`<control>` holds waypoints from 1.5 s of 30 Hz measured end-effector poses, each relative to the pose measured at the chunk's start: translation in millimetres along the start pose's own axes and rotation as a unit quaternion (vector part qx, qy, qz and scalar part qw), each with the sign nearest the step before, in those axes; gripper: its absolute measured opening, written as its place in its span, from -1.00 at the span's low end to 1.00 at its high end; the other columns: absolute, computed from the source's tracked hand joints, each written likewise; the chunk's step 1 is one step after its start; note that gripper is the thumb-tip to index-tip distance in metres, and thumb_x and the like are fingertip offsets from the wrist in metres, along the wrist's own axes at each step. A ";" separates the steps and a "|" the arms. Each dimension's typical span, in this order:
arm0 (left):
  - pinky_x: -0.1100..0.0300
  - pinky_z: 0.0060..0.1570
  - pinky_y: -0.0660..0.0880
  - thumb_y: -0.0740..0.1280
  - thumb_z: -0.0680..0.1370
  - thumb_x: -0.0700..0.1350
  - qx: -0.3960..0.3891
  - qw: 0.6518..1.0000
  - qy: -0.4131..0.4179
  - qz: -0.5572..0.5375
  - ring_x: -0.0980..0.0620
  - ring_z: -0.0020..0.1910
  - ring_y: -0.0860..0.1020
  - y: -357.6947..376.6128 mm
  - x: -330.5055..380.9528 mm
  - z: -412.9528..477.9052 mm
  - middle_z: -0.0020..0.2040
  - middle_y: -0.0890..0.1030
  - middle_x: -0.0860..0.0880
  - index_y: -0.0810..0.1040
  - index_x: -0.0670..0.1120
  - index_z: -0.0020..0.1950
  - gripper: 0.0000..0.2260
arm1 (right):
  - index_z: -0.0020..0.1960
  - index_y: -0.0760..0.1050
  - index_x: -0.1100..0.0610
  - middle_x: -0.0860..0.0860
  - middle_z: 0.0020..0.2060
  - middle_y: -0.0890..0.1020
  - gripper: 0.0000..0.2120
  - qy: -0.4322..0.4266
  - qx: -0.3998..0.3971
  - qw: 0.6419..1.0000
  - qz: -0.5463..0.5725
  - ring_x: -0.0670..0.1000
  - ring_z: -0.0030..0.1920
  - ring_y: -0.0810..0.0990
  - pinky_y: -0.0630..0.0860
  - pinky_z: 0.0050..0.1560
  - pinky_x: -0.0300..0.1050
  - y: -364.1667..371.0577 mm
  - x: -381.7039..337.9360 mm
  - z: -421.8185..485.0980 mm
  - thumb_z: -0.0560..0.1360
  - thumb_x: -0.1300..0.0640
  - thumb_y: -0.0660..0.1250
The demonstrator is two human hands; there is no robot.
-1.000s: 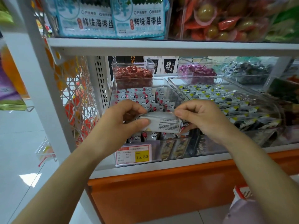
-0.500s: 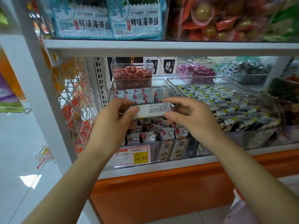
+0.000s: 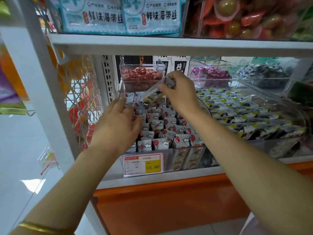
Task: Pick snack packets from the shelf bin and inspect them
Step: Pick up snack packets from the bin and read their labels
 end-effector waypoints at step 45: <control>0.19 0.18 0.20 0.27 0.54 -0.04 0.192 0.975 0.049 -0.102 -0.05 0.23 0.31 -26.8 14.1 -22.2 0.26 0.49 -0.08 0.46 -0.12 0.31 -0.64 | -0.14 0.38 0.13 0.08 -0.19 0.54 -0.86 0.103 0.066 0.968 0.217 -0.07 -0.40 0.61 0.62 -0.30 -0.05 -37.3 -9.4 -53.7 0.58 0.28 0.18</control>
Point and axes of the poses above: each hand's wrist, its own z-axis towards the middle knuckle, its own y-axis out of the palm, x = y × z, the point moved 4 cm from there along z, towards the middle knuckle
